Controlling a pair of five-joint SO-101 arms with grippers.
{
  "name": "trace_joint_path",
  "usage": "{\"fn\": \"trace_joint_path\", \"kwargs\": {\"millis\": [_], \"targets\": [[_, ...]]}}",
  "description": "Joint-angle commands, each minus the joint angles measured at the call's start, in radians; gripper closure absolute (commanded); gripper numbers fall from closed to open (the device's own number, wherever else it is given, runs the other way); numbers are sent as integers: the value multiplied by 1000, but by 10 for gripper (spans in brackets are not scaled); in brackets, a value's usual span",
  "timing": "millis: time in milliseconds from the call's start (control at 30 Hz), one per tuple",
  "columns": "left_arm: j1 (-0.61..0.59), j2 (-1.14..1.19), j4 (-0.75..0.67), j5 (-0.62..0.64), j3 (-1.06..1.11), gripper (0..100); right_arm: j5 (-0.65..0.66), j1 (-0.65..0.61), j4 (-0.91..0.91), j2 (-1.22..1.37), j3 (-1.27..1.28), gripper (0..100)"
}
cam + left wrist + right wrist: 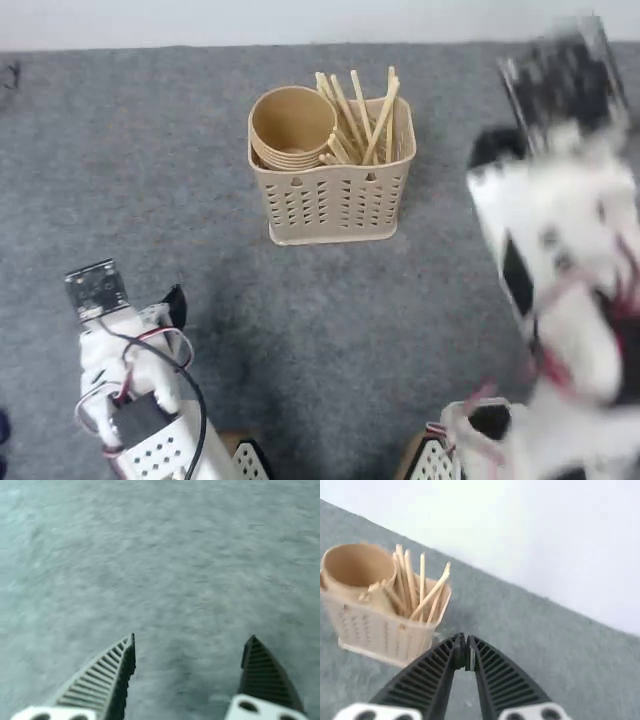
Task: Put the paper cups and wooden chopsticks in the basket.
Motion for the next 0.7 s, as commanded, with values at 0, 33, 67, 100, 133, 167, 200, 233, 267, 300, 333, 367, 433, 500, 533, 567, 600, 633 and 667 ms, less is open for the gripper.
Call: {"fn": "trace_joint_path", "kwargs": {"millis": [0, 33, 67, 100, 133, 167, 200, 233, 267, 300, 333, 367, 433, 500, 533, 567, 600, 633, 667], "targets": [[138, -8, 2, -6, -8, 677, 14, 15, 30, -143, 256, 991], [180, -8, 3, -6, -8, 677, 11, 15, 30, -177, 322, 991], [219, -8, 6, -6, -8, 677, 11, 16, 30, -214, 385, 991], [256, -8, 8, -6, -8, 677, 8, 16, 30, -255, 442, 991], [287, -8, 8, -6, -8, 677, 6, 16, 30, -298, 499, 991], [307, -8, 9, -6, -8, 677, 5, 16, 30, -343, 554, 991], [318, -8, 21, -6, -8, 677, 5, 16, 25, -392, 606, 991], [327, -8, 43, -6, -8, 677, 5, 16, 16, -444, 664, 991], [327, -8, 58, -6, -8, 677, 5, 16, 4, -498, 729, 991], [328, -8, 75, -6, -8, 677, 5, 16, -15, -555, 798, 991], [333, -8, 89, -6, -8, 677, 5, 16, -44, -619, 872, 991], [341, -8, 98, -6, -8, 677, 6, 16, -79, -684, 951, 991], [367, -8, 126, 0, -12, 677, 6, 18, -162, -825, 1120, 991], [411, -8, 193, 0, -15, 677, 8, 18, -246, -970, 1286, 991], [425, -8, 226, 0, -19, 677, 9, 18, -289, -1046, 1364, 991], [430, -8, 245, 0, -27, 677, 14, 18, -334, -1113, 1425, 991], [420, -9, 242, 2, -30, 677, 14, 19, -366, -1175, 1467, 991], [405, -9, 242, 2, -31, 677, 14, 28, -384, -1213, 1490, 991], [394, -9, 244, 2, -35, 677, 14, 48, -394, -1208, 1494, 990]]}}
